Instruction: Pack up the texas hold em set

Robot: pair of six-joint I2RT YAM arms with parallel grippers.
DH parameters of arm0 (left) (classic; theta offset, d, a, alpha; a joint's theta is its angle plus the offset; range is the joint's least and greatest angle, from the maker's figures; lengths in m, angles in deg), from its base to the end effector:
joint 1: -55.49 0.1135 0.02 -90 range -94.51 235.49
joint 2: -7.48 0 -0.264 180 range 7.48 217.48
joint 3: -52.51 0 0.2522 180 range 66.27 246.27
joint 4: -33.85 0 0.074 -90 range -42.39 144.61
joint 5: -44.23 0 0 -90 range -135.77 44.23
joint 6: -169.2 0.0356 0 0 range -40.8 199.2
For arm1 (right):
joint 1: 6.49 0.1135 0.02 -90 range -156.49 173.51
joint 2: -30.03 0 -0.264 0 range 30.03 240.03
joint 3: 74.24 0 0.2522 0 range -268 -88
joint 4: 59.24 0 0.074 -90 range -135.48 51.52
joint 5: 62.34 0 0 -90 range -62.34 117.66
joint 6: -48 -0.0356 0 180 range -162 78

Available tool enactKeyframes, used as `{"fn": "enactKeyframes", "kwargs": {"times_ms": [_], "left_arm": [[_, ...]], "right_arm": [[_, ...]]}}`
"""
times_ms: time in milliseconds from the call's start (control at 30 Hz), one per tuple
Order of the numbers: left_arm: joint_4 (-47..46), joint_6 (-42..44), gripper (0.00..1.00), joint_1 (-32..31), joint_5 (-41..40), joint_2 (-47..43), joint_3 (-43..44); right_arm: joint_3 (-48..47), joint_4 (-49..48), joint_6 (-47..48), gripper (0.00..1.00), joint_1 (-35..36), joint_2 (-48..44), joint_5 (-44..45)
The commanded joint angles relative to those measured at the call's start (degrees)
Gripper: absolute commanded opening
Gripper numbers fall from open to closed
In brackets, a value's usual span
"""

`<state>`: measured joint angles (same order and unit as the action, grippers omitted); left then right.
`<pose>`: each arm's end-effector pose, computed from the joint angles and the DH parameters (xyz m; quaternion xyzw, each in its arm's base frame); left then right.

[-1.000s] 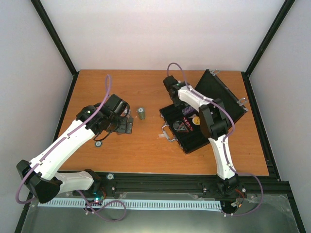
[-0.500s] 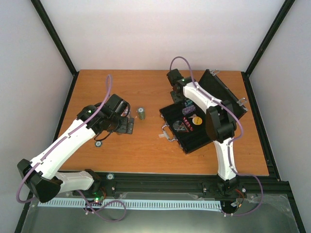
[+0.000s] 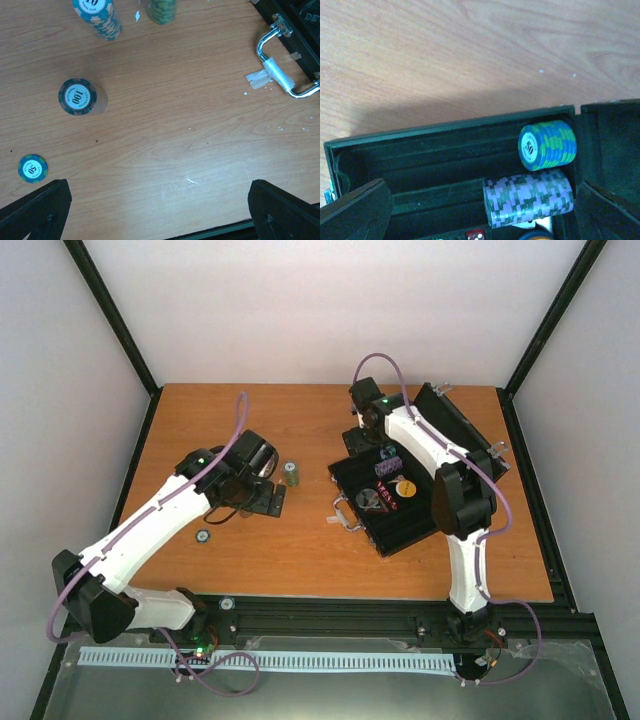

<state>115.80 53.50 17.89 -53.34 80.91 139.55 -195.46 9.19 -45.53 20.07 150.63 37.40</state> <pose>0.1852 -0.1367 0.3243 0.0893 0.9761 -0.0432 0.1936 0.4032 0.1948 0.2425 -0.1792 0.9613 -0.0307 0.2068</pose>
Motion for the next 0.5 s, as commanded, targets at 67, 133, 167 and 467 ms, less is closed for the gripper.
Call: {"fn": "enactKeyframes", "kwargs": {"times_ms": [67,133,167,467], "left_arm": [[2.6,2.8,1.00,0.5,0.6,3.5,6.0],[5.1,2.6,1.00,2.0,1.1,5.2,7.5],[5.7,2.3,1.00,3.6,1.9,5.6,7.9],[2.8,3.9,1.00,11.4,6.0,5.5,5.2]], "right_arm": [[2.6,2.2,-0.8,1.00,-1.8,-3.4,-6.0],[3.0,2.2,-1.0,1.00,-1.9,-4.4,-7.1],[3.4,2.3,-1.6,1.00,-1.9,-4.9,-7.8],[9.8,1.1,-4.2,0.98,-1.8,-8.6,-9.5]]}}
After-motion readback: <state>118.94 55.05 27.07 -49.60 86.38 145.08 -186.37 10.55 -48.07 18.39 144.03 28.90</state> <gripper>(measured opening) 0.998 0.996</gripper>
